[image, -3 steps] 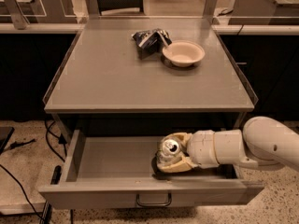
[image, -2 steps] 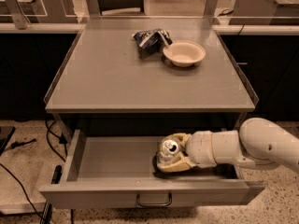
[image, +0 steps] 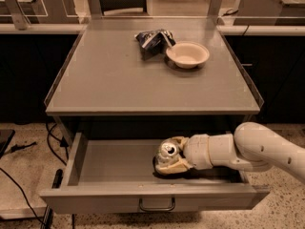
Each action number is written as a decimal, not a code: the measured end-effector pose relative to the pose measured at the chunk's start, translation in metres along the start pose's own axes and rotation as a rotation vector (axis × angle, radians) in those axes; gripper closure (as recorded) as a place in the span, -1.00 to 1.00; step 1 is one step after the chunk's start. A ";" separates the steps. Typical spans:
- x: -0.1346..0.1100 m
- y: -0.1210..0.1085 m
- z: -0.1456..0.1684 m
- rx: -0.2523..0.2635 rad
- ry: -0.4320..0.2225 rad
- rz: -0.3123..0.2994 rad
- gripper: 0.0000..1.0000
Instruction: Place 7up can into top drawer
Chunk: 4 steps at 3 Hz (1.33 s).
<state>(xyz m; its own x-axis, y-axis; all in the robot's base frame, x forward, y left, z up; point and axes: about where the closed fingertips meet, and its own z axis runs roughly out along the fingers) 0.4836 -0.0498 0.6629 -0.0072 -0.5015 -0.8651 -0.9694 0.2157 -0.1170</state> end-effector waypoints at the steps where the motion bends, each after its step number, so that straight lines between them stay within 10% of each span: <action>1: 0.008 -0.004 0.012 -0.004 -0.006 0.020 1.00; 4: 0.013 -0.006 0.019 -0.012 0.007 0.050 0.94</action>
Offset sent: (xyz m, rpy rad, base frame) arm 0.0152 0.0067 -0.0321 0.0098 0.0535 -0.0253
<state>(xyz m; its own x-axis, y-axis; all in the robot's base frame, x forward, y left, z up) 0.4944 -0.0415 0.6429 -0.0570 -0.4960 -0.8664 -0.9708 0.2300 -0.0679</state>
